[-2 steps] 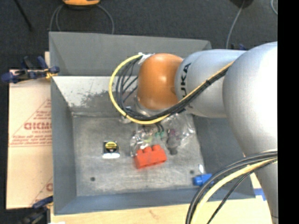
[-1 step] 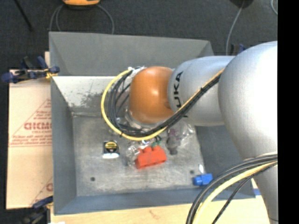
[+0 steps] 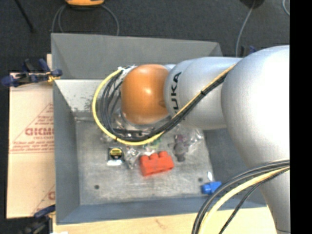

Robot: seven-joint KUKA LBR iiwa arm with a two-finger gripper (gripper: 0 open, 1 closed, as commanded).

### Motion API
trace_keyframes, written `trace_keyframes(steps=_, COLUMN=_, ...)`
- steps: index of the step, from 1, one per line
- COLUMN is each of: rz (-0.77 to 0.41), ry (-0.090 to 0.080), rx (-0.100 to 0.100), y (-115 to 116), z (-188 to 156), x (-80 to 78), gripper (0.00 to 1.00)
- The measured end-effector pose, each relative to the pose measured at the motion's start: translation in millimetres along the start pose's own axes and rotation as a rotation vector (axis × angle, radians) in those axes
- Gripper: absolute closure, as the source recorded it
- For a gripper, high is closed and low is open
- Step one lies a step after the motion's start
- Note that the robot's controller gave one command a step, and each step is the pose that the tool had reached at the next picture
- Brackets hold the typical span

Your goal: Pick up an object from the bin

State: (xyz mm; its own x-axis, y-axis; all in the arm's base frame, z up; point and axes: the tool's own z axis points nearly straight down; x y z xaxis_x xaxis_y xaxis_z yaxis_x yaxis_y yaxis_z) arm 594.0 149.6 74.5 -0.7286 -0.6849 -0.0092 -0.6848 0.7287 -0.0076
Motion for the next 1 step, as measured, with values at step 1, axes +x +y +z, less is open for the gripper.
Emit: trace_keyframes(steps=1, rz=0.003, ry=-0.010, rx=-0.001, y=1.0, z=-2.6, x=-3.4, gripper=1.00)
